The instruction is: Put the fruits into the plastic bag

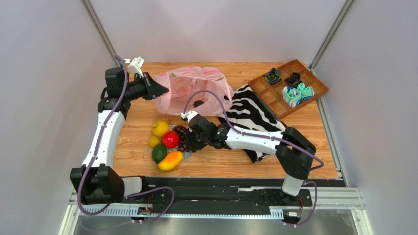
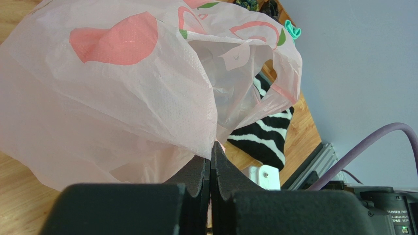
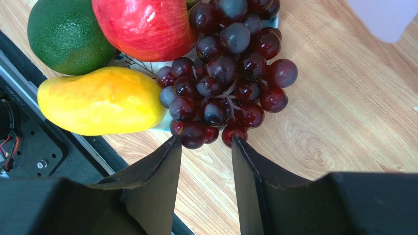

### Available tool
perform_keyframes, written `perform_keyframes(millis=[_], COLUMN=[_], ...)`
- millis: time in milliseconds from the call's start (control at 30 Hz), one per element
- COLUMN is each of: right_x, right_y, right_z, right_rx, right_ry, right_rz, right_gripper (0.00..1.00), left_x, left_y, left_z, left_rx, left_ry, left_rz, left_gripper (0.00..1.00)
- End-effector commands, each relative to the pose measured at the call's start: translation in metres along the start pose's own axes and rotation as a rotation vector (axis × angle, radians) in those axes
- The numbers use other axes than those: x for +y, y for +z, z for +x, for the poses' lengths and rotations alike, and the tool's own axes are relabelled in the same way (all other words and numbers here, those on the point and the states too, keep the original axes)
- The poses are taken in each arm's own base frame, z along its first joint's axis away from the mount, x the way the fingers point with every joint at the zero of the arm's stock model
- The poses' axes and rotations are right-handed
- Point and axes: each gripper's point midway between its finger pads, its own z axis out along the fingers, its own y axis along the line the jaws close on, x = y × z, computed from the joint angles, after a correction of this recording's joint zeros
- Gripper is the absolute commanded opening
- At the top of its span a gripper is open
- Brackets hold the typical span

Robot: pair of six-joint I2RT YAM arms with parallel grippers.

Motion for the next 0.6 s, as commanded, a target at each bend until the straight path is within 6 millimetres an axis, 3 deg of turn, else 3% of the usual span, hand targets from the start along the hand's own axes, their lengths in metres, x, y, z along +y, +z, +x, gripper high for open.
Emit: perform_keyframes(millis=[0, 333, 567], right_x=[0.003, 0.014, 0.014], right_y=[0.004, 0.012, 0.012], right_z=[-0.013, -0.010, -0.009], right_rx=[-0.025, -0.012, -0.010], right_ry=[-0.009, -0.018, -0.023], right_rz=[0.006, -0.020, -0.013], right_gripper=[0.46, 0.44, 0.33], left_x=[-0.010, -0.011, -0.010], left_y=[-0.004, -0.004, -0.004], left_z=[-0.015, -0.014, -0.014], left_rx=[-0.031, -0.030, -0.029], left_ry=[0.054, 0.052, 0.050], left_rz=[0.021, 0.024, 0.024], left_gripper=[0.00, 0.00, 0.00])
